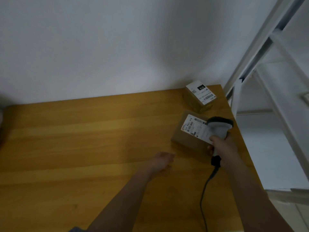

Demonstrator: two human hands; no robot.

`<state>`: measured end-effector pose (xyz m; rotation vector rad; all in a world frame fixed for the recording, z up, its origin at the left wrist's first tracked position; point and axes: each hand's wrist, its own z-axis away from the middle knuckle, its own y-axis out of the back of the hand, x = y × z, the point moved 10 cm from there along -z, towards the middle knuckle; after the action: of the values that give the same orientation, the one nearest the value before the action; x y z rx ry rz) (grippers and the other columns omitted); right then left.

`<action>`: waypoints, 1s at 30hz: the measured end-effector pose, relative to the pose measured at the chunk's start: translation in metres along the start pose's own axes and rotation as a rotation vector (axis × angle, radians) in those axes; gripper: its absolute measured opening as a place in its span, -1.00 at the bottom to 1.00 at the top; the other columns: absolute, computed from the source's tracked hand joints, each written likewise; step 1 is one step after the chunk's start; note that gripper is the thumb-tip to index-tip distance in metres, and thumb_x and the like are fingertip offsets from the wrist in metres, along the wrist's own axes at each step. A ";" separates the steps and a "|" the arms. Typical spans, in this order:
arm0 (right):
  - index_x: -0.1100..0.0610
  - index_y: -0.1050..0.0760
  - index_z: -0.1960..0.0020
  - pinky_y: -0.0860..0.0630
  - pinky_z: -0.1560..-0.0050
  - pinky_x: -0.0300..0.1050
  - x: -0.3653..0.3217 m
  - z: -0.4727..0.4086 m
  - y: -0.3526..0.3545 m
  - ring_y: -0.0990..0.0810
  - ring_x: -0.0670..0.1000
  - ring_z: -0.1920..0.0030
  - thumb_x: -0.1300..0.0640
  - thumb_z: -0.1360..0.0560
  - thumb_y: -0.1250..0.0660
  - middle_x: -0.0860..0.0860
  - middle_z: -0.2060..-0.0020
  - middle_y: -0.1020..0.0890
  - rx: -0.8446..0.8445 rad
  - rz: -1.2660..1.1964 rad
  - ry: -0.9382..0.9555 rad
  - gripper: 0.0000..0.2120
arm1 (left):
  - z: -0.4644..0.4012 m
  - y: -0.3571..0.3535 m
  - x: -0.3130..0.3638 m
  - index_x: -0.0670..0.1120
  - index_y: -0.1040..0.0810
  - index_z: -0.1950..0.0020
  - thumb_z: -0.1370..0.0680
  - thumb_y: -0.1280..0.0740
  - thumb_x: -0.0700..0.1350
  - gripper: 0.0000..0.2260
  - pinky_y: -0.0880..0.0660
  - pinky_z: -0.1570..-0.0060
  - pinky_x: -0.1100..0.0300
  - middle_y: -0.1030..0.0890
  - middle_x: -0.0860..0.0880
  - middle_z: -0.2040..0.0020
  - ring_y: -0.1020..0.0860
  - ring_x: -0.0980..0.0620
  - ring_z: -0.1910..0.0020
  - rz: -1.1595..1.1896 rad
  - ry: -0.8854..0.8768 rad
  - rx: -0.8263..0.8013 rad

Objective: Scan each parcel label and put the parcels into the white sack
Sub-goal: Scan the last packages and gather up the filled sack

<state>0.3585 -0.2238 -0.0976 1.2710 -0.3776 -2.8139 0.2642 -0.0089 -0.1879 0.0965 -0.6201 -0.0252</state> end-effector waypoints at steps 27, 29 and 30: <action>0.07 -0.42 -0.22 -0.48 0.36 -0.18 -0.018 0.088 -0.126 -0.50 -0.06 0.38 0.10 -0.57 -0.34 0.04 0.23 -0.55 -0.337 0.080 0.117 -0.75 | 0.065 0.126 -0.019 -0.09 -0.44 -0.21 -0.52 -0.41 -0.07 -0.69 -0.59 -0.01 -0.13 -0.57 -0.19 -0.17 -0.58 -0.23 -0.08 0.648 -0.107 0.121; 0.08 -0.35 -0.25 -0.47 0.41 -0.21 -0.032 0.105 -0.135 -0.50 -0.06 0.38 0.00 -0.57 -0.33 0.04 0.20 -0.55 -0.350 0.051 0.119 -0.67 | 0.082 0.147 -0.013 -0.12 -0.43 -0.02 -0.52 -0.41 -0.15 -0.81 -0.57 0.10 -0.05 -0.59 -0.16 -0.09 -0.58 -0.18 -0.01 0.628 -0.172 0.188; 0.06 -0.31 -0.25 -0.48 0.40 -0.21 -0.041 0.116 -0.141 -0.51 -0.05 0.36 -0.04 -0.57 -0.32 0.04 0.17 -0.55 -0.357 0.043 0.128 -0.66 | 0.090 0.160 -0.011 -0.11 -0.39 0.06 -0.51 -0.42 -0.18 -0.80 -0.55 0.14 -0.01 -0.59 -0.16 -0.06 -0.57 -0.17 0.01 0.617 -0.198 0.229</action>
<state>0.3102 -0.0582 -0.0264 1.3284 0.0984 -2.5893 0.2018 0.1432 -0.1057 0.1216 -0.8280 0.6410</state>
